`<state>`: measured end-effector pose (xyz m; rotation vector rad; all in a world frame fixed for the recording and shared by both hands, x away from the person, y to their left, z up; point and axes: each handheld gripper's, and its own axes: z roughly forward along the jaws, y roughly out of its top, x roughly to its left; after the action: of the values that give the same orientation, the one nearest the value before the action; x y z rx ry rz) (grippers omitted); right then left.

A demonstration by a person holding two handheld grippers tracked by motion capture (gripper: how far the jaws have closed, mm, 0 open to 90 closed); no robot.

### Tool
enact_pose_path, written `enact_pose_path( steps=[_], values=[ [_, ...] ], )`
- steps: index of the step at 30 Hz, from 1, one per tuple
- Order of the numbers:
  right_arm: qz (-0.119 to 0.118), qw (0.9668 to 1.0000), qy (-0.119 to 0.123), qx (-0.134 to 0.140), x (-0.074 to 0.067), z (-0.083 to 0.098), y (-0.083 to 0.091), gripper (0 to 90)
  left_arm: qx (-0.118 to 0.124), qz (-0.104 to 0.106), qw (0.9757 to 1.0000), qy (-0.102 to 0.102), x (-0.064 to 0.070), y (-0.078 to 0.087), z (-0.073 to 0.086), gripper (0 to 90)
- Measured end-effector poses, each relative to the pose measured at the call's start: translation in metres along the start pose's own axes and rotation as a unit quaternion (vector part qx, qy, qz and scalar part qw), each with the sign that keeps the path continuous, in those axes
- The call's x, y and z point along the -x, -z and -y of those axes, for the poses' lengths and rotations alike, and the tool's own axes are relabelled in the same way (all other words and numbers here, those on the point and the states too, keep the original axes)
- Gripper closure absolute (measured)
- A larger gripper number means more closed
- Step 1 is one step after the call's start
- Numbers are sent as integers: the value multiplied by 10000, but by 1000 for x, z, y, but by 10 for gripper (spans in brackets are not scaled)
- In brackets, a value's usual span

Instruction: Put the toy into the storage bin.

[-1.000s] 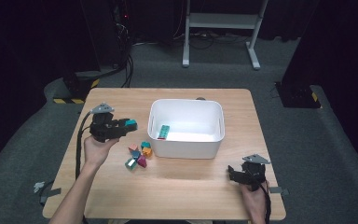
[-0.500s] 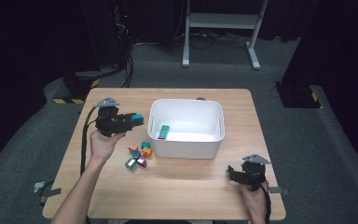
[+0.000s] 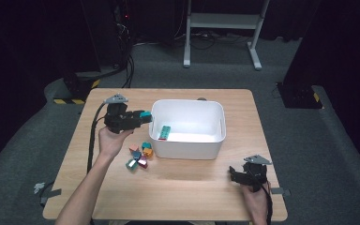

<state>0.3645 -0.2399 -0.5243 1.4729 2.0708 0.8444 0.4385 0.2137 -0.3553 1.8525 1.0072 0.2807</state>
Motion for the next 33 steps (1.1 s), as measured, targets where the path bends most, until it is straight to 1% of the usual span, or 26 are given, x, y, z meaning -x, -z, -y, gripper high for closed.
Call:
enact_pose_path(
  steps=[2, 5, 7, 9, 12, 13, 14, 15, 16, 17, 18, 22, 27, 29, 30, 31, 32, 33],
  values=[
    [2, 10000, 0, 4, 0, 0, 0, 135, -26, -80, 9999, -137, 5, -5, -3, 550],
    [3, 10000, -2, 4, 0, 0, 0, 135, -34, -70, 9998, -180, 8, -9, -4, 549],
    [2, 10000, -1, 5, 0, 0, 0, 135, -81, -48, 9997, -231, 11, -16, -6, 550],
    [2, 10000, -2, 4, 0, 0, 0, 135, -102, 3, 9997, -243, 14, -22, -7, 550],
    [2, 10000, -2, 4, 0, 0, 0, 135, -132, 26, 9996, -265, 16, -30, -8, 549],
    [2, 10000, -2, 4, 0, 0, 0, 135, -132, 26, 9996, -265, 16, -30, -8, 548],
    [2, 10000, -2, 5, 0, 0, 0, 134, -183, -5, 9995, -243, 16, -37, -8, 548],
    [2, 10000, -2, 5, 0, 0, 0, 134, -183, -5, 9995, -243, 16, -37, -8, 548],
    [2, 10000, -3, 5, 0, 0, 0, 134, -231, 6, 9995, -227, 16, -43, -7, 549],
    [2, 10000, -2, 5, 0, 0, 0, 134, -231, 6, 9995, -227, 16, -43, -7, 548],
    [2, 10000, -3, 5, 0, 0, 0, 135, -261, -19, 9994, -240, 17, -47, -6, 547],
    [2, 10000, -3, 4, 0, 0, 0, 134, -297, -65, 9991, -310, 20, -53, -5, 545],
    [2, 10000, -3, 4, 0, 0, 0, 134, -351, -76, 9987, -370, 22, -58, -4, 544],
    [2, 10000, -1, 4, 0, 0, 0, 134, -352, -66, 9987, -371, 23, -61, -3, 531],
    [2, 10000, -3, 4, 0, 0, 0, 134, -346, -152, 9985, -397, 24, -64, -3, 495],
    [2, 10000, -3, 4, 0, 0, 0, 134, -346, -152, 9985, -397, 24, -64, -3, 470],
    [2, 10000, -4, 4, 0, 0, 0, 135, -326, -163, 9986, -372, 24, -65, -2, 470],
    [2, 10000, -3, 4, 0, 0, 0, 135, -325, -168, 9987, -362, 25, -66, -2, 439]
  ],
)
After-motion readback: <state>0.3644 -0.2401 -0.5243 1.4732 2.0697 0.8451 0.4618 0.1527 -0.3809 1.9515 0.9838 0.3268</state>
